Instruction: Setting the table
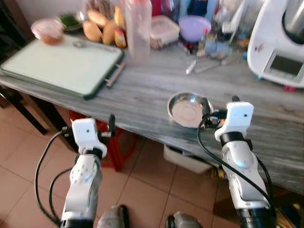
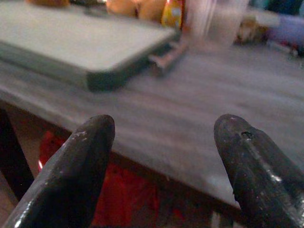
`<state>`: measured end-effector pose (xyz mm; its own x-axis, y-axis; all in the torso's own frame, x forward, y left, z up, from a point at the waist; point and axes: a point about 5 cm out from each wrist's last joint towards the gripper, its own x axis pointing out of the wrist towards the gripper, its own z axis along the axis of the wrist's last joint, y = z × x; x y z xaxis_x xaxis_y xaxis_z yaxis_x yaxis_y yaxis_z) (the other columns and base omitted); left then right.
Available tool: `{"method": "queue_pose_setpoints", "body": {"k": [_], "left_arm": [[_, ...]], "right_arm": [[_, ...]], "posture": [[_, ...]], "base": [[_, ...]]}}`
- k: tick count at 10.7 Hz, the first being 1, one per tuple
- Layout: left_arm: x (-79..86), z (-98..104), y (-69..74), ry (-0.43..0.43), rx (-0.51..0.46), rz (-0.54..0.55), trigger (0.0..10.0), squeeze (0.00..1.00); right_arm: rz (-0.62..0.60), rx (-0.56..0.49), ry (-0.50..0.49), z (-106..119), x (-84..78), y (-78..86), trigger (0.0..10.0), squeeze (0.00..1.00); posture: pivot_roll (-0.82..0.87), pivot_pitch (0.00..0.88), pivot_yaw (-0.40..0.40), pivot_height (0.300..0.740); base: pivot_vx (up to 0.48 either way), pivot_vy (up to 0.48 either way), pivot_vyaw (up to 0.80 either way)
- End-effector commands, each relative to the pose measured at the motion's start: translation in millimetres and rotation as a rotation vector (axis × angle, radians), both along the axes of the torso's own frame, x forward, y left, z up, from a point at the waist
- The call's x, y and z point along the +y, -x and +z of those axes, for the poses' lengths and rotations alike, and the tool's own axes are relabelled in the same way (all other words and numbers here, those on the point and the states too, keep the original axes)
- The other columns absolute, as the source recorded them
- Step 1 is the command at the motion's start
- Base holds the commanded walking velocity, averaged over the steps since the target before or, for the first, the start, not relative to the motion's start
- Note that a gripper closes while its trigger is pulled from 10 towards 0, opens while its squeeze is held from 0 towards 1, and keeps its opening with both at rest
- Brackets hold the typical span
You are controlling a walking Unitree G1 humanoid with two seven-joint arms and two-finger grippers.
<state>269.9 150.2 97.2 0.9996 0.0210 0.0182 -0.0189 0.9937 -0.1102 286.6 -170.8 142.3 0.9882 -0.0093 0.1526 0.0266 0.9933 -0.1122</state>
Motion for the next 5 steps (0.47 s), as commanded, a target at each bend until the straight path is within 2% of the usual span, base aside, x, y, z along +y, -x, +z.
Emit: {"method": "queue_pose_setpoints", "body": {"k": [1,3,5], "left_arm": [[1.4,-1.3,-2.3,-0.012,0.002,0.023,10.0,0.0],[-1.9,1.0,-8.7,-0.005,-0.017,0.003,10.0,0.0],[-4.0,2.6,-10.2,-0.006,-0.029,-0.002,10.0,0.0]], "right_arm": [[-0.008,-0.016,0.002,2.6,-0.2,-4.2,10.0,0.0],[0.014,-0.061,0.006,9.5,8.7,-13.1,10.0,0.0],[0.055,-0.063,0.003,9.2,13.9,-9.6,10.0,0.0]], "posture": [[-0.01,0.0,-0.008,0.74],[-0.02,0.0,-0.007,0.74],[-0.04,0.019,-0.002,0.74]], "base": [[0.0,0.0,0.0],[0.0,0.0,0.0],[0.0,0.0,-0.8]]}}
